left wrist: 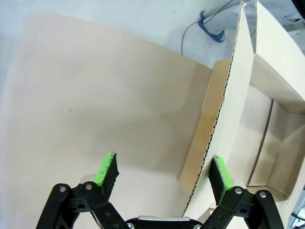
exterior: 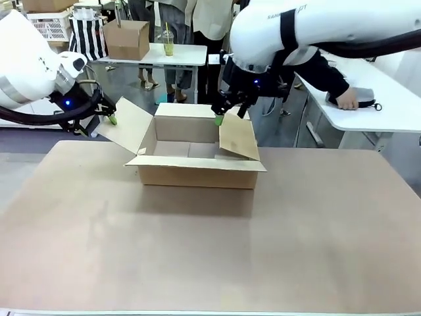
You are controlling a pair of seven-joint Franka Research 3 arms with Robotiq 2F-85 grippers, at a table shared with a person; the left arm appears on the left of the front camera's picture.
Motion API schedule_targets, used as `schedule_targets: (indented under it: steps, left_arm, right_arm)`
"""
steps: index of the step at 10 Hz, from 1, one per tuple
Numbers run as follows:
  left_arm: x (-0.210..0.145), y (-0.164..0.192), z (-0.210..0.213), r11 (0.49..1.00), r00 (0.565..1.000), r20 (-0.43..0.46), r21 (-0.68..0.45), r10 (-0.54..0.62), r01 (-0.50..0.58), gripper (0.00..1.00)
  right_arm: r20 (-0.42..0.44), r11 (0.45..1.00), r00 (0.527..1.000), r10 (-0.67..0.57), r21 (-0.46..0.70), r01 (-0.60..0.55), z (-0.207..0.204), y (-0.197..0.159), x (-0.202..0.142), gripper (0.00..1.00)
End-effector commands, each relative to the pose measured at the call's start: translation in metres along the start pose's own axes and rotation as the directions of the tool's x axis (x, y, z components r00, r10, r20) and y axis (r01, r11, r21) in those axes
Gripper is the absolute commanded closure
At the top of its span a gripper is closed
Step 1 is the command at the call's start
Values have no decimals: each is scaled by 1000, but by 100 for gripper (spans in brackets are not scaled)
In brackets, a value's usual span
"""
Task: Pack the gift set into the box.
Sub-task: Place both hands on the side flaps of the Package Box and spread them outward.
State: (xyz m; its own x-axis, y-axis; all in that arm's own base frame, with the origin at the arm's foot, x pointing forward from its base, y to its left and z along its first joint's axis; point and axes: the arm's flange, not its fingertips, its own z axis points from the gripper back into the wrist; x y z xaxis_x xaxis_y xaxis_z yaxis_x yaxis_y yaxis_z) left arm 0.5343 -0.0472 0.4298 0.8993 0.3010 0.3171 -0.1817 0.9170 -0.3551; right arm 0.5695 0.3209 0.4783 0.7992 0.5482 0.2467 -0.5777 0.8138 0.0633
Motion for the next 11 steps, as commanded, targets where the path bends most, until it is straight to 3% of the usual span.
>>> schedule_targets:
  steps: [1, 2, 4, 7, 8, 9, 11]
  left_arm:
    - [1, -2, 2, 1000, 1000, 5, 14, 11, -11, 0]
    - [1, -2, 2, 1000, 1000, 5, 14, 11, -11, 0]
    - [1, -2, 2, 1000, 1000, 5, 14, 11, -11, 0]
    - [1, -2, 2, 1000, 1000, 5, 14, 11, -11, 0]
    - [1, -2, 2, 1000, 1000, 5, 14, 11, -11, 0]
    - [1, -2, 2, 1000, 1000, 5, 14, 11, -11, 0]
    - [1, -2, 2, 1000, 1000, 5, 14, 11, -11, 0]
  right_arm:
    - [113, 954, 964, -240, -156, 256, -3, 22, 44, 0]
    - [99, 897, 936, -338, -265, 353, -11, 26, 53, 0]
    - [47, 838, 902, -430, -350, 418, -42, 26, 64, 0]
    - [-52, 850, 897, -440, -346, 397, -77, 21, 68, 0]
    - [-71, 830, 881, -467, -379, 409, -84, 15, 64, 0]
    - [-78, 804, 865, -496, -418, 423, -85, 10, 58, 0]
    - [-54, 808, 869, -492, -400, 433, -72, 0, 47, 0]
